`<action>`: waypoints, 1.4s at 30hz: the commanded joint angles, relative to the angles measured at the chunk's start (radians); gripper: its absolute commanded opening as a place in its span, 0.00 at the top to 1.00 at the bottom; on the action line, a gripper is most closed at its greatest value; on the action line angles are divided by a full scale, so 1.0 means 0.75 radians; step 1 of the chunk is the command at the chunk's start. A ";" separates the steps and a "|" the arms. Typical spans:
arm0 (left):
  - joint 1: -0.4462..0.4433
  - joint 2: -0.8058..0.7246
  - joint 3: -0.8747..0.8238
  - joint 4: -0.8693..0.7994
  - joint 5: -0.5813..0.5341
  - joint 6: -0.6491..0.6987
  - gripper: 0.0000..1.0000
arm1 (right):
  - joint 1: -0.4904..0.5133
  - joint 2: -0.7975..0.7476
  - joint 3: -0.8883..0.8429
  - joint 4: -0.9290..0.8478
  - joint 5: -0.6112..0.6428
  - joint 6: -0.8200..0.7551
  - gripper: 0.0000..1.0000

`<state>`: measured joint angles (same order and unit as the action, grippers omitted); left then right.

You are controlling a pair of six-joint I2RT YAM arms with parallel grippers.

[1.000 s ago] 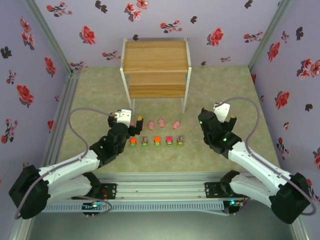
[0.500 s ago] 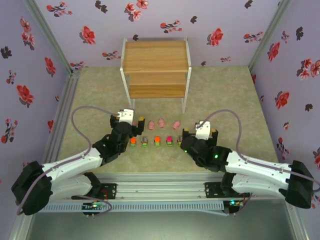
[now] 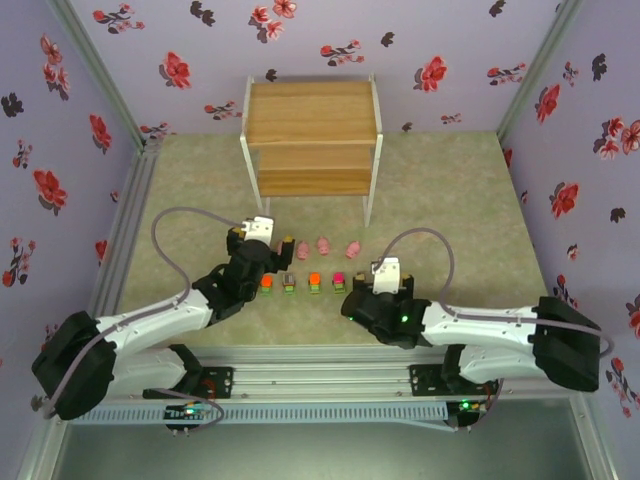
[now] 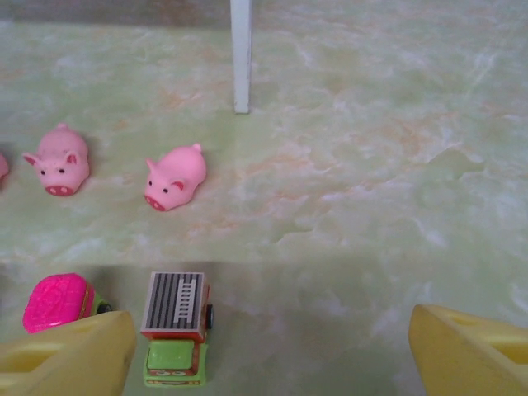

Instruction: Place and organize the plastic toys onto the shelf

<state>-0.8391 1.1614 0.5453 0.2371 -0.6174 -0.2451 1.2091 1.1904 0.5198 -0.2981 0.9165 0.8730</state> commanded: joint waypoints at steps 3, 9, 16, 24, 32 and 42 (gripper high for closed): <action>0.036 0.042 0.069 -0.068 -0.004 -0.073 0.00 | 0.011 0.097 0.050 0.053 -0.050 0.080 0.26; 0.038 0.063 0.097 -0.104 0.001 -0.066 0.00 | 0.010 0.183 0.109 0.044 -0.104 0.104 0.31; 0.043 0.092 0.125 -0.140 0.001 -0.080 0.01 | 0.005 0.251 0.145 0.003 -0.142 0.171 0.34; 0.047 0.105 0.136 -0.155 0.001 -0.079 0.01 | -0.056 0.265 0.132 0.043 -0.234 0.161 0.46; 0.055 0.134 0.152 -0.175 0.011 -0.078 0.00 | -0.116 0.293 0.128 0.100 -0.339 0.102 0.56; 0.067 0.130 0.153 -0.186 0.024 -0.086 0.00 | -0.128 0.339 0.129 0.136 -0.387 0.083 0.64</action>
<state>-0.7982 1.2575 0.6296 0.1165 -0.6003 -0.2871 1.1225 1.4292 0.6109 -0.2050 0.6376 0.9459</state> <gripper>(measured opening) 0.997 0.369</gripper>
